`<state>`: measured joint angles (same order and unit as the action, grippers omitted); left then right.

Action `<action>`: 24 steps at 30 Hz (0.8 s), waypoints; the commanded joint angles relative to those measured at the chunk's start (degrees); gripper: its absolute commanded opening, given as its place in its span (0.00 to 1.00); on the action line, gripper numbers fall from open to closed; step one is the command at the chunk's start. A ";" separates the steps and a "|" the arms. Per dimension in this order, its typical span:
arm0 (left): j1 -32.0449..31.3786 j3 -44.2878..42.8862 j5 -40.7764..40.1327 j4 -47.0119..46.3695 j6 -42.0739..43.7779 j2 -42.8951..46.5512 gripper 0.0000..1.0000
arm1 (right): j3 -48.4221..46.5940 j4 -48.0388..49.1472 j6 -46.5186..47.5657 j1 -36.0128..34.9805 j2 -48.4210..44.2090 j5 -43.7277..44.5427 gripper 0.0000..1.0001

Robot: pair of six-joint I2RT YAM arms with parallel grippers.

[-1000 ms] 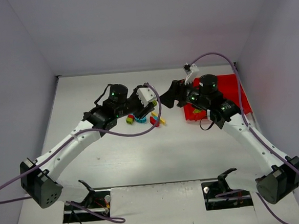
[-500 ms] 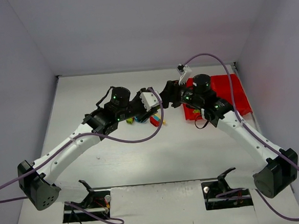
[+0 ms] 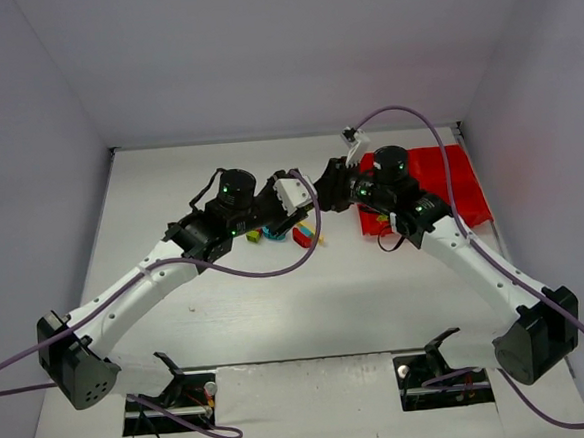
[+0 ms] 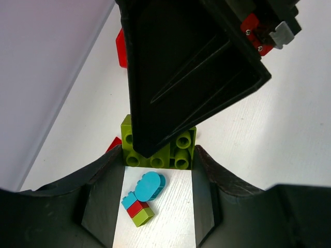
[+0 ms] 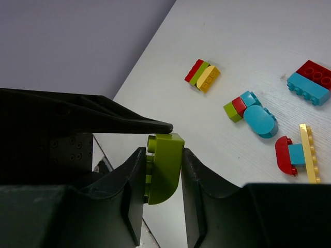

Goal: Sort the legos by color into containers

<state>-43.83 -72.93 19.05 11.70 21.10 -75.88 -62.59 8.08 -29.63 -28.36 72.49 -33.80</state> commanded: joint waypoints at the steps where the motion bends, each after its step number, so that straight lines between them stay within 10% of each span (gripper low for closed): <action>1: -0.29 -2.49 0.03 -4.41 0.96 0.64 0.09 | -0.52 4.14 0.62 -0.21 0.81 -1.00 0.09; 3: -0.29 -2.31 -0.59 -4.32 0.17 0.55 0.15 | -0.43 4.05 1.15 -0.12 0.81 -0.22 0.00; 8: -0.20 -0.73 -6.45 -4.06 -4.21 0.29 0.71 | 0.01 2.48 2.90 1.55 0.81 7.14 0.00; 24: 5.51 -2.13 -26.25 16.24 -27.07 -4.81 0.76 | 3.00 -6.93 7.92 13.85 10.81 47.15 0.03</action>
<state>-39.72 -72.84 -2.48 24.08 -0.32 -81.17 -59.44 0.60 -22.81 -15.49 80.84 4.84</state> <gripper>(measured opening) 0.760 0.265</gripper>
